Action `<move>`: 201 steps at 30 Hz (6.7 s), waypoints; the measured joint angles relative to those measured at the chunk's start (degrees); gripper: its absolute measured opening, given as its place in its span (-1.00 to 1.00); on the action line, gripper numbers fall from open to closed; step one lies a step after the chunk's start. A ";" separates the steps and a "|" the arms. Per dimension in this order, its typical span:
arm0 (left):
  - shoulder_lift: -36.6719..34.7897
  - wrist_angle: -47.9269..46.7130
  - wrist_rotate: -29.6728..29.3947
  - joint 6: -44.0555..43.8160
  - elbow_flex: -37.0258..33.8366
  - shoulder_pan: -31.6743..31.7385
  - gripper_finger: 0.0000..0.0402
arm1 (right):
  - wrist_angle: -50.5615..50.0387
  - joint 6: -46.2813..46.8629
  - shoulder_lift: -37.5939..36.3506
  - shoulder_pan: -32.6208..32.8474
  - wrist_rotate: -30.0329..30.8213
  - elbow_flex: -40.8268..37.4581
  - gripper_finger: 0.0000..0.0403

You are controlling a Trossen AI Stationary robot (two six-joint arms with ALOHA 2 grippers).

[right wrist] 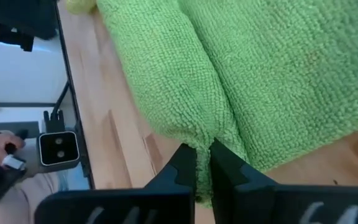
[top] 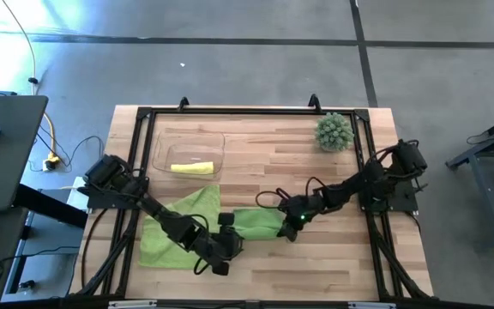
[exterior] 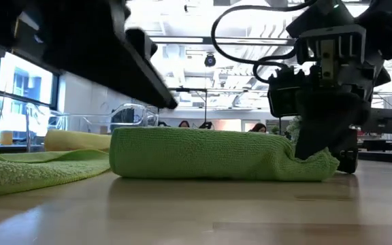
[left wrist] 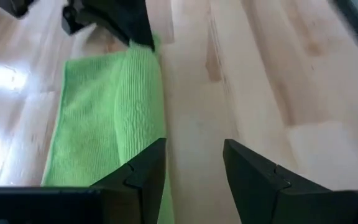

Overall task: Roll microfiber towels into tight, uniform cylinder then place into a basket
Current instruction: Roll the right green towel

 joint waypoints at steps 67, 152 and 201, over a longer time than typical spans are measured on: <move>4.79 24.21 21.38 -19.31 -15.52 7.00 -0.95 | 11.54 -54.18 -0.84 17.93 42.95 1.41 -0.25; 8.50 -8.96 8.40 -14.93 3.59 1.45 -0.95 | -6.31 -35.90 -5.22 4.77 6.10 1.05 -0.45; 8.15 20.15 28.35 -31.29 -8.44 8.40 -0.94 | -26.38 -42.97 5.65 18.76 36.00 17.26 -0.12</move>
